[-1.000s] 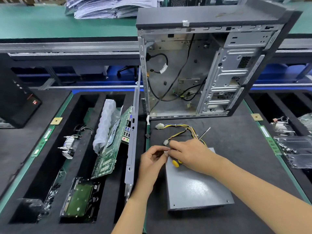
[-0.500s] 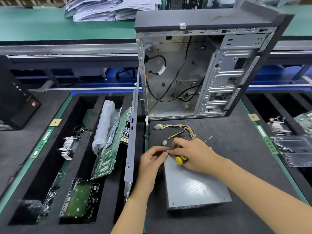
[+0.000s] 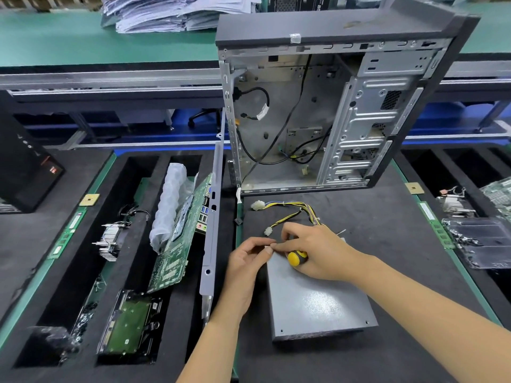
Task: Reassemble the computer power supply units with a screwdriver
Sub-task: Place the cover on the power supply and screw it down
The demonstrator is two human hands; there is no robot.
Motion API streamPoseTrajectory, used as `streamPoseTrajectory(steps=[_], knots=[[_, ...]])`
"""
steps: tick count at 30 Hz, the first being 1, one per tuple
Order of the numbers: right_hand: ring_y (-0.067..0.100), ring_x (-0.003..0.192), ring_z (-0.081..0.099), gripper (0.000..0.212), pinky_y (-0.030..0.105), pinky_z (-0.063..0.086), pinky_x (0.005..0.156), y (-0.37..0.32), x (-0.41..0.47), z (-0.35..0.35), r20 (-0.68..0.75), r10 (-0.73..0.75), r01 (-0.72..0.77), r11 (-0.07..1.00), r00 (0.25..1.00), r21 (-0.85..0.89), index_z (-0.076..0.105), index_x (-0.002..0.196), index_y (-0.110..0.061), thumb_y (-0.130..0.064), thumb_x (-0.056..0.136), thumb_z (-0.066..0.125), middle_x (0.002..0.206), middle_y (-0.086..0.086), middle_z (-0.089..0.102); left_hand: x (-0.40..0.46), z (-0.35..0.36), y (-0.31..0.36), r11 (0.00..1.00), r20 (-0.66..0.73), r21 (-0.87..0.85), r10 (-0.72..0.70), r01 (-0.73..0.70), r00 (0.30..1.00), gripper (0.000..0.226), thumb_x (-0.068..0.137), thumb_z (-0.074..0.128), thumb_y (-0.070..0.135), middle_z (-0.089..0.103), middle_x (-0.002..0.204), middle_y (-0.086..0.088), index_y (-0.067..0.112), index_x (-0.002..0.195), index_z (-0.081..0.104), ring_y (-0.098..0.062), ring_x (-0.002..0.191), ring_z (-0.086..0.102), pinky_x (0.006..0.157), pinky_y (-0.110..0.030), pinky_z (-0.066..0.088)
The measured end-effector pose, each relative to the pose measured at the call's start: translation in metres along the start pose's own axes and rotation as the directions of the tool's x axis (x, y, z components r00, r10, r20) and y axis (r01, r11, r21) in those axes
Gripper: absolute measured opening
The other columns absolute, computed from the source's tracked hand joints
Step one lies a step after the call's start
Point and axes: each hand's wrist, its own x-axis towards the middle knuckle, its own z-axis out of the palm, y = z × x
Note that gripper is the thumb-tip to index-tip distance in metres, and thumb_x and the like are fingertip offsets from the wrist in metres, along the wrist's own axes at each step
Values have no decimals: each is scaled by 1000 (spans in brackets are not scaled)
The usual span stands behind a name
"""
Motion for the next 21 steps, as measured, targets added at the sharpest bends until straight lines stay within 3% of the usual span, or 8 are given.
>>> streamPoseTrajectory(steps=[6,10,12,15,17,21], knots=[[12,72,46,37,33,44,59,3,4,-7,-39,75,-70,991,996,117,71,112,-19,-3,81,61,91,0,55,-1,1,0,1000,-2,1,0,0,1000,11,84,68,9,73,93,-4,15,91,74,-8,89,64,80,-15,48],[18,76,53,14,39,46,67,-3,15,-26,-354,228,-105,937,907,334,71,91,-12,-10,86,58,80,0,56,-1,0,-1,1000,-14,14,-4,4,1000,12,78,69,17,72,88,0,18,88,76,-7,85,63,78,-15,47],[14,73,49,22,39,43,64,-9,24,-35,-438,272,-151,945,857,292,65,75,-13,-28,86,53,72,-4,53,-1,1,-1,1000,-17,19,-5,5,1000,12,78,69,17,72,88,-1,18,88,76,-8,85,64,76,-16,49],[19,59,46,40,38,41,55,-14,35,-42,-457,362,-229,919,812,320,55,60,-9,-40,85,49,56,1,50,-1,1,0,999,-20,46,-4,5,1000,12,78,69,17,72,88,-1,19,88,76,-10,86,65,77,-18,50],[23,53,47,44,38,42,53,-16,39,-43,-436,408,-223,882,802,414,52,56,-3,-34,87,52,51,12,50,-1,1,1,997,-21,72,-1,3,1000,12,78,69,18,73,89,-2,19,88,75,-11,86,65,77,-18,50],[8,44,45,44,19,42,48,-18,45,-42,-417,474,-154,782,775,604,50,54,5,-17,92,56,49,16,49,-2,2,5,993,-21,110,35,-32,999,10,79,69,16,73,84,3,21,86,76,-5,81,64,73,-14,48]])
